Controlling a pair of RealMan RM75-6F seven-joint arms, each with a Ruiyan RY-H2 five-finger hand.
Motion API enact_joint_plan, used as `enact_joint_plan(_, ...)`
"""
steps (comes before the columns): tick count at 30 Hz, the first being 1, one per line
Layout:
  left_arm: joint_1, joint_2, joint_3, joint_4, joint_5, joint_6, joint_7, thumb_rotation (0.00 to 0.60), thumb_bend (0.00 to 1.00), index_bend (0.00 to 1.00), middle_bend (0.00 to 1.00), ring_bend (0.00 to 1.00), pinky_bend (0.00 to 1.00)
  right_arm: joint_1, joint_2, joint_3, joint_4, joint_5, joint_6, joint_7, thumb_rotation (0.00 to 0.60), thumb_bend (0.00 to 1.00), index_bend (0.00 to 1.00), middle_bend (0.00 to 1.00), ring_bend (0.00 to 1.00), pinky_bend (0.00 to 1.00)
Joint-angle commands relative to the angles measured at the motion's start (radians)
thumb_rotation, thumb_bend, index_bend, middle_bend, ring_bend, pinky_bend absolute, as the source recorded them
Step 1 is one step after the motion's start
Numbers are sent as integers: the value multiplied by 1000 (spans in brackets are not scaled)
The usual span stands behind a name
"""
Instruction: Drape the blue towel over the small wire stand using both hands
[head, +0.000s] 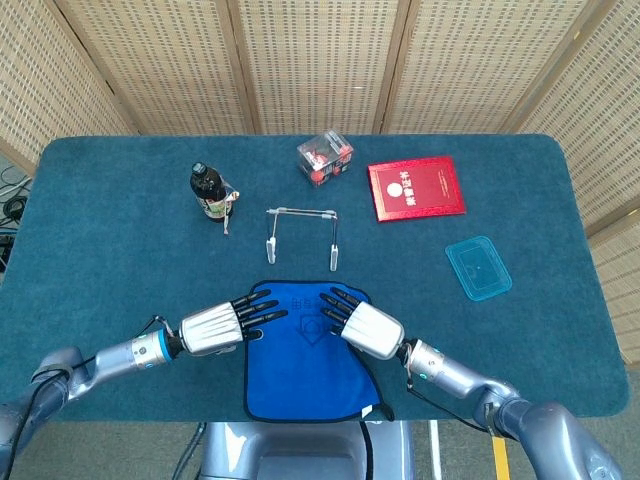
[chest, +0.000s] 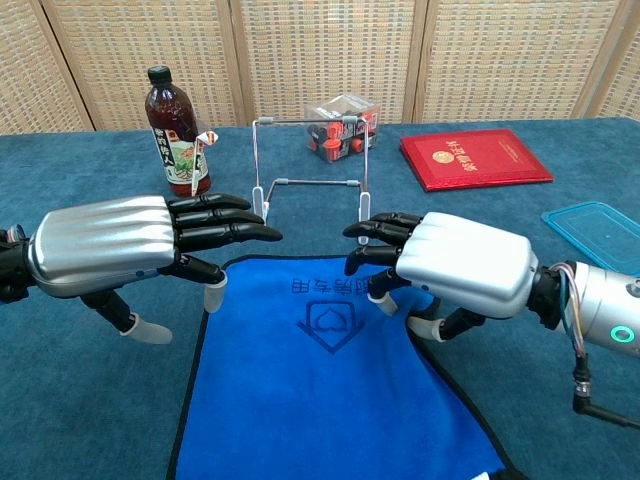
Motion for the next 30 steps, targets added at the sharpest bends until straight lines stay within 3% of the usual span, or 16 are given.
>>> enact_joint_plan(1,-7,-36,13,38,-24,-4,-28,600,61,484,0,0,0,1,2,1,-3,1,-3,1,600,444,611,258,80,113)
enact_joint_plan(14,-34,-96,57,103,-66,-21,-73,600,67,484,0,0,0,7,6,14,-20,8,-1,6,600,446,611,263,81,113)
enact_joint_plan(30,-42,-96,122,152,-76,-20,-61,600,71,484,0,0,0,3,0,13,-16,11,-10,2,600,446,611,264,81,113)
